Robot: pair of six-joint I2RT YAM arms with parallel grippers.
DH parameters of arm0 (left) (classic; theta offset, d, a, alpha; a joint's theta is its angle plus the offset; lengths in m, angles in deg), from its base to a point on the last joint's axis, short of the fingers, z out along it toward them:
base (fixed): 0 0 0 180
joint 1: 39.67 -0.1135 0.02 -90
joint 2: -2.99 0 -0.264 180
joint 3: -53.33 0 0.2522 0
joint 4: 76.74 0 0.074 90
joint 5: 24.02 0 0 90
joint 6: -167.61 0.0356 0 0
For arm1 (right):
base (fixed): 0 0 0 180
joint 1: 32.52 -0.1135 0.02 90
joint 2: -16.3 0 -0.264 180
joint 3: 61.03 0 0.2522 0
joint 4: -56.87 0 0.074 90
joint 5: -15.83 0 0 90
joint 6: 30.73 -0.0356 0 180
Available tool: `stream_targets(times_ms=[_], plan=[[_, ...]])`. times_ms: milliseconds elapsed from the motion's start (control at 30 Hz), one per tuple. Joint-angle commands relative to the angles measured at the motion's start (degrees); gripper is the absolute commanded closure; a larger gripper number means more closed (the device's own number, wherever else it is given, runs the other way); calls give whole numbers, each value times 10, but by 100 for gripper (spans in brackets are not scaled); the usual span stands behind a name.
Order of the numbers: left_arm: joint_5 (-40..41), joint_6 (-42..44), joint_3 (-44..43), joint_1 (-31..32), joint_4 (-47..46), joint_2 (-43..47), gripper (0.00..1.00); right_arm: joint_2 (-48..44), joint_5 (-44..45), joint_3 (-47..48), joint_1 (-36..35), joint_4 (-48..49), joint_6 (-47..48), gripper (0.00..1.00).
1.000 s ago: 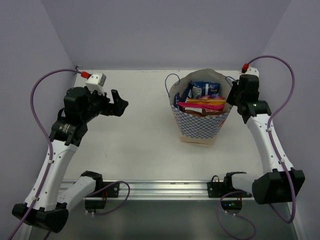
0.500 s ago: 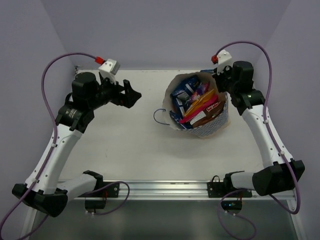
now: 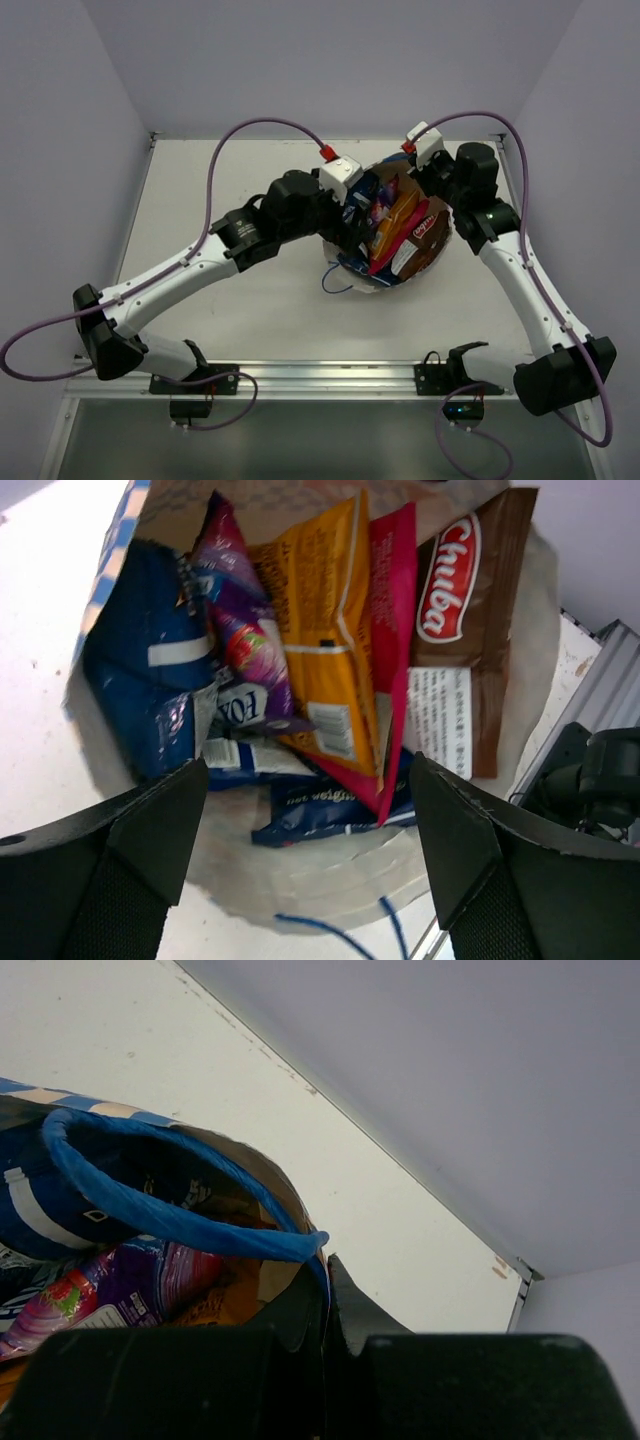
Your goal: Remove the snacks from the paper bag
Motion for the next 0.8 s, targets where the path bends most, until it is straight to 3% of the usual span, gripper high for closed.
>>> stream_targets(times_ms=[0,233,600,767], plan=[[86,-30,-48,32,-69,-11,12,-39,36,13,-4,130,23,100],[136,-86,-40,38,-105,-83,24,-59,46,-2,-9,129,3,100],[213,-85,-42,41,-153,-178,38,-74,45,-27,-10,128,-15,100],[191,-83,-46,41,-156,-215,41,-80,55,-36,-10,130,-19,100]])
